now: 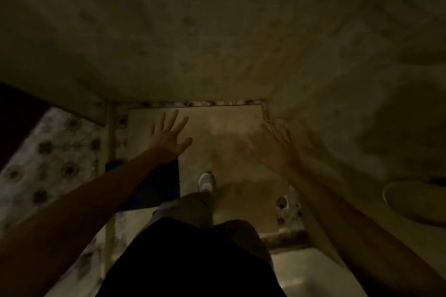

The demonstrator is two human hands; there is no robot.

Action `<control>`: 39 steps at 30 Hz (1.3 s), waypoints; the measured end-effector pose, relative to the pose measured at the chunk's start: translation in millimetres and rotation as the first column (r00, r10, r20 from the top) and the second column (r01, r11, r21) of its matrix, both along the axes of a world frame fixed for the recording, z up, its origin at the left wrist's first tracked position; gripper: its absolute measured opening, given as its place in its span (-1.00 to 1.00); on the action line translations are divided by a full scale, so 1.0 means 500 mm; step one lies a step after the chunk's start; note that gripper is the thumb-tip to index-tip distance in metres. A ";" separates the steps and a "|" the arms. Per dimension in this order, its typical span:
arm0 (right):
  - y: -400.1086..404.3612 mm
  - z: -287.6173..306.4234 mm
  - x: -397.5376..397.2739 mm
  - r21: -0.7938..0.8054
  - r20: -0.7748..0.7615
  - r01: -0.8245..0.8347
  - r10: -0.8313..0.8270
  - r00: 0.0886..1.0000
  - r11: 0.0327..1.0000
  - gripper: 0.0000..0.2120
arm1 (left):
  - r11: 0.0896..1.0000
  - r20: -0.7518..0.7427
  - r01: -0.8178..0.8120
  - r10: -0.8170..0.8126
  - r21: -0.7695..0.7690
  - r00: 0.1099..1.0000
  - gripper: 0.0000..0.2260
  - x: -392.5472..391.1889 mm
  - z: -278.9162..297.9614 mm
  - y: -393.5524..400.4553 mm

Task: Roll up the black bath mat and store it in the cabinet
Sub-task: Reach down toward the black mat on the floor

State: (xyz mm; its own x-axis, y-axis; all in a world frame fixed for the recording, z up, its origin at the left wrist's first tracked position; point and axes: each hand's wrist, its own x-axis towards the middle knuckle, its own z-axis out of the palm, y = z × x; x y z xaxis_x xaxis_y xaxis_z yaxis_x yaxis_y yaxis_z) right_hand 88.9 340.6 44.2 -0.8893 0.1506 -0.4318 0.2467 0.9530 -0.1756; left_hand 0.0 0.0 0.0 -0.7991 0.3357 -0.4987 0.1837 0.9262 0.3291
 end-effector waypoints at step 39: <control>-0.639 -0.214 -0.172 -0.213 0.151 -0.958 0.963 -0.224 -0.190 -0.15 | -0.099 -0.023 -0.968 0.995 -0.229 -0.097 -0.32 0.678 -0.061 0.013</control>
State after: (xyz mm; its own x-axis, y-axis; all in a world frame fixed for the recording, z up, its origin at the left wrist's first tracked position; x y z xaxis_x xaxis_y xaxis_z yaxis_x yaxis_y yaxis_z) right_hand 3.0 21.1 -62.8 0.1314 -0.8016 -0.5832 -0.9378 0.0902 -0.3354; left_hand 338.8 6.7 -30.6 -0.1331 -0.8285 -0.5440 -0.9904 0.0906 0.1044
